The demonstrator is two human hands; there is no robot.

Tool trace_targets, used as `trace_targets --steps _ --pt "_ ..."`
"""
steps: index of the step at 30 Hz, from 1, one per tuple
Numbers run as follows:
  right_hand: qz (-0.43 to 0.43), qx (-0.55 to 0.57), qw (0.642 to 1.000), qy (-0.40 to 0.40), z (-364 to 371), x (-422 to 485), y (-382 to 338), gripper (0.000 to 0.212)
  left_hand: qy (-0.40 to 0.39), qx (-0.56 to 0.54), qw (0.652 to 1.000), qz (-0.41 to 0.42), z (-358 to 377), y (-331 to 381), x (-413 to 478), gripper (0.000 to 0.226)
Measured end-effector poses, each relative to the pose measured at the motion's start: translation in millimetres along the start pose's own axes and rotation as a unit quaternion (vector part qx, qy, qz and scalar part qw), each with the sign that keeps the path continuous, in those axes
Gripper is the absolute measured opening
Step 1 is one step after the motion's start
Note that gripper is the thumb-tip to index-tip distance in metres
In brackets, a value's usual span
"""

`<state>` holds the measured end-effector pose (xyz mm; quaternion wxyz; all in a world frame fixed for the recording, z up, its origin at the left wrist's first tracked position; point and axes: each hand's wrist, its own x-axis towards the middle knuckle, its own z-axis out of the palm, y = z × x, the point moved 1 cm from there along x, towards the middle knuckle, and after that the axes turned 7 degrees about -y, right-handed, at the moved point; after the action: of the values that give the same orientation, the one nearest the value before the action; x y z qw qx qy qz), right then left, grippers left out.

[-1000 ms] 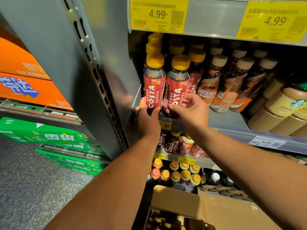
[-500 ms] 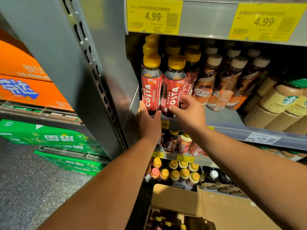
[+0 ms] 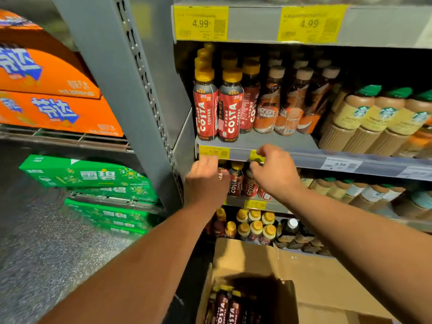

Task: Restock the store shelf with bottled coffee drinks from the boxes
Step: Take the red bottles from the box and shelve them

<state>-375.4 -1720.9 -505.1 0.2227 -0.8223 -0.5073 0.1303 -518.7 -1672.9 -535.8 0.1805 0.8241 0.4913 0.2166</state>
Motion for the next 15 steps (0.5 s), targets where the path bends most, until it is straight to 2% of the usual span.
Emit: trace_targets --steps 6,11,15 --pt "-0.018 -0.079 0.995 -0.051 4 -61 32 0.025 -0.032 0.011 0.999 -0.014 7 18 -55 0.029" --pt "0.023 -0.093 0.990 -0.108 37 -98 72 0.024 -0.095 0.062 0.994 0.004 40 20 -95 0.033" --pt "0.050 -0.051 0.991 -0.109 71 -132 99 0.028 -0.151 0.070 0.986 0.013 71 4 -126 0.036"
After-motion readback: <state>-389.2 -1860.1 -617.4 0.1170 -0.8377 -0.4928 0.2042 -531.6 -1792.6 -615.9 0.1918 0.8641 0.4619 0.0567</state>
